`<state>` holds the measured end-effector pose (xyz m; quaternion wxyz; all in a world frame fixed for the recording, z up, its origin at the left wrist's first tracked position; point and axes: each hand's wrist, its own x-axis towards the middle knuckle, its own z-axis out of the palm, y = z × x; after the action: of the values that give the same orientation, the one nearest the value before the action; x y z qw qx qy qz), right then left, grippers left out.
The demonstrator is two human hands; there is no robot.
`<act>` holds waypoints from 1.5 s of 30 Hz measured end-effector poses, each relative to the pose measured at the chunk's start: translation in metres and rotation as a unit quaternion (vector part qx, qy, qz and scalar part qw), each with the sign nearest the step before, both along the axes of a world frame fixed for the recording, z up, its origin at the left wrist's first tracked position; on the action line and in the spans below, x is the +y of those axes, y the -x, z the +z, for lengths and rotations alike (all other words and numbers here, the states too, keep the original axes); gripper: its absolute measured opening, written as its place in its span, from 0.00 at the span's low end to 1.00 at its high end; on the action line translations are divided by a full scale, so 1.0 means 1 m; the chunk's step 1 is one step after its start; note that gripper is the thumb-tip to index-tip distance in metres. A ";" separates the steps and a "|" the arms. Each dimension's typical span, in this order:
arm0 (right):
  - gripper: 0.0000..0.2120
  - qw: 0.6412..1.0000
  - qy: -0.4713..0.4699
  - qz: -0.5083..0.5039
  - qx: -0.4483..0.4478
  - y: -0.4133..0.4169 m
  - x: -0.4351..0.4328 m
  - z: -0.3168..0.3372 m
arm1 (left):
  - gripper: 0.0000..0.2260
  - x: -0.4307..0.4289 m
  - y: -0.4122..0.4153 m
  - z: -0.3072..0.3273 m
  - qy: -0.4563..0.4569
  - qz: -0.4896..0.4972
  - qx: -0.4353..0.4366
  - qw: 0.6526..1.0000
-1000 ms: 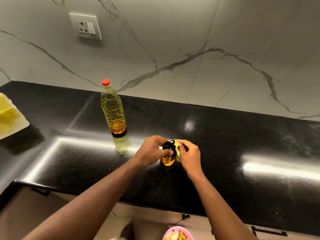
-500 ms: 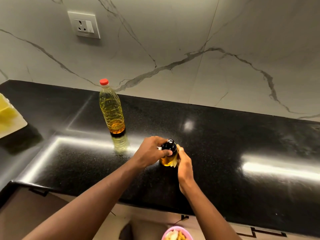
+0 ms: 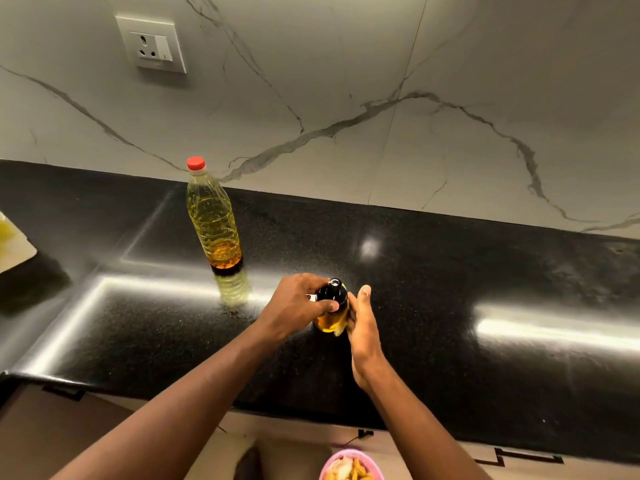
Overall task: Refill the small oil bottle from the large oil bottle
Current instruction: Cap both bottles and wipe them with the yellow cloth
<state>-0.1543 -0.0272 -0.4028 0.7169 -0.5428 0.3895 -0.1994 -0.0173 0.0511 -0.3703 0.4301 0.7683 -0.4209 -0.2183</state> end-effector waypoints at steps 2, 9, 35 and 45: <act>0.35 1.000 0.010 0.004 -0.007 -0.009 -0.006 0.006 | 0.16 0.000 0.000 0.000 -0.005 -0.006 -0.004 1.000; 0.48 0.994 0.062 0.051 0.078 -0.017 -0.024 -0.018 | 0.15 0.000 0.000 -0.002 -0.004 -0.010 -0.016 1.000; 0.37 0.938 0.320 0.098 0.095 0.009 0.001 0.008 | 0.10 -0.002 -0.004 -0.007 0.008 -0.033 -0.046 0.998; 0.17 0.942 0.328 -0.006 0.073 0.020 0.014 -0.002 | 0.16 -0.003 -0.009 -0.012 0.005 -0.034 -0.042 0.999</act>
<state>-0.1742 -0.0128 -0.4046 0.4676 -0.7585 0.3571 -0.2800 -0.0088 0.0483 -0.3826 0.4082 0.7597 -0.4656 -0.1988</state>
